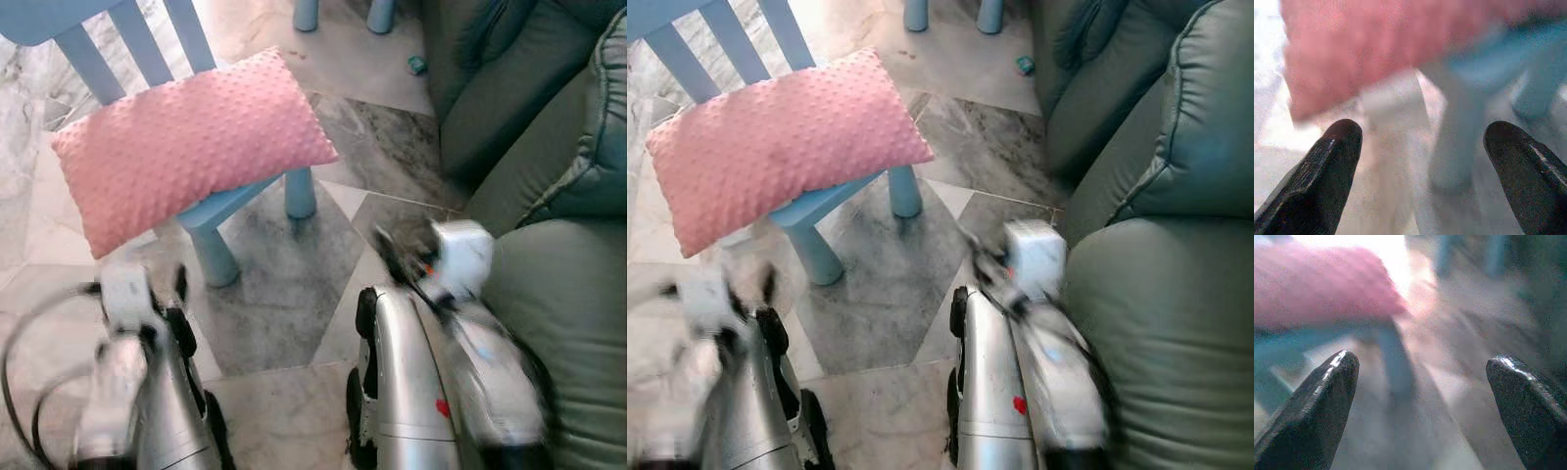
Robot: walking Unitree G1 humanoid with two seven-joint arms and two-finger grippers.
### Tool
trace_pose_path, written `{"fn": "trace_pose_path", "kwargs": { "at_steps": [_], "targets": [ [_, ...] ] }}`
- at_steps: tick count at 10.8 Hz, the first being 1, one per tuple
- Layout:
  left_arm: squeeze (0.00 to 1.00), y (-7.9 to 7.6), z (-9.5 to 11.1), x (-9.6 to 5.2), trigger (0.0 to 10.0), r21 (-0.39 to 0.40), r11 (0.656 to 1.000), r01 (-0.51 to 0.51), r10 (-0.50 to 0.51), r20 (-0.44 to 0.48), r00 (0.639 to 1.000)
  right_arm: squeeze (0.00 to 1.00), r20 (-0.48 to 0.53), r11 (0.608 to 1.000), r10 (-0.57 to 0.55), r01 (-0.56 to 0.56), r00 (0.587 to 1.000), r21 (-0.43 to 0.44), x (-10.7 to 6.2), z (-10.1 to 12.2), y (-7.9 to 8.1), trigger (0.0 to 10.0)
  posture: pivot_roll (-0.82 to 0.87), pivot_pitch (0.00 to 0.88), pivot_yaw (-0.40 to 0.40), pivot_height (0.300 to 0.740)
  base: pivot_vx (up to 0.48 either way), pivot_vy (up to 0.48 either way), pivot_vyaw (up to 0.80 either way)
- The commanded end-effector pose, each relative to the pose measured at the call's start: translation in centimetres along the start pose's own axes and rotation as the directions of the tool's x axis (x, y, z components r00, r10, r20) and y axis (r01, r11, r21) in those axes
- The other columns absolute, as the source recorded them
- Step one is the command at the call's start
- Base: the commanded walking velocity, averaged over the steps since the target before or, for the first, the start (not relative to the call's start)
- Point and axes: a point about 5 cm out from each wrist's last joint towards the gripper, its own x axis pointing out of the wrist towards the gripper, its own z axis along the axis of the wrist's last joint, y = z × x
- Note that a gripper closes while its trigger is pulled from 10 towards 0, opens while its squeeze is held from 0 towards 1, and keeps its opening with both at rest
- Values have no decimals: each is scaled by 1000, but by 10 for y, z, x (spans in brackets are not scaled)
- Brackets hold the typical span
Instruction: Move the pillow to the sofa
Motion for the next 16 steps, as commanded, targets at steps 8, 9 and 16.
{"fn": "trace_pose_path", "kwargs": {
  "at_steps": [8, 9, 16],
  "targets": [
    [0, 45, 41, 43, 10000, -34, 967, -251, 253, 86, 964, 0, -10, 958, 280, -278, 960, 65, 77, 9, 26, 10000, 20, 453, -73, 429, 0, 0, 0],
    [0, 53, 44, 44, 10000, -43, 960, -276, 279, 84, 957, 0, -6, 954, 289, -287, 957, 86, 83, 11, 29, 10000, 31, 470, -72, 429, 0, 0, 0],
    [0, 82, 70, 55, 10000, -103, 924, -368, 378, 110, 919, 0, 76, 952, 234, -212, 969, -222, 113, 49, 49, 10000, 114, 520, -45, 429, 0, 0, 0]
  ]
}}
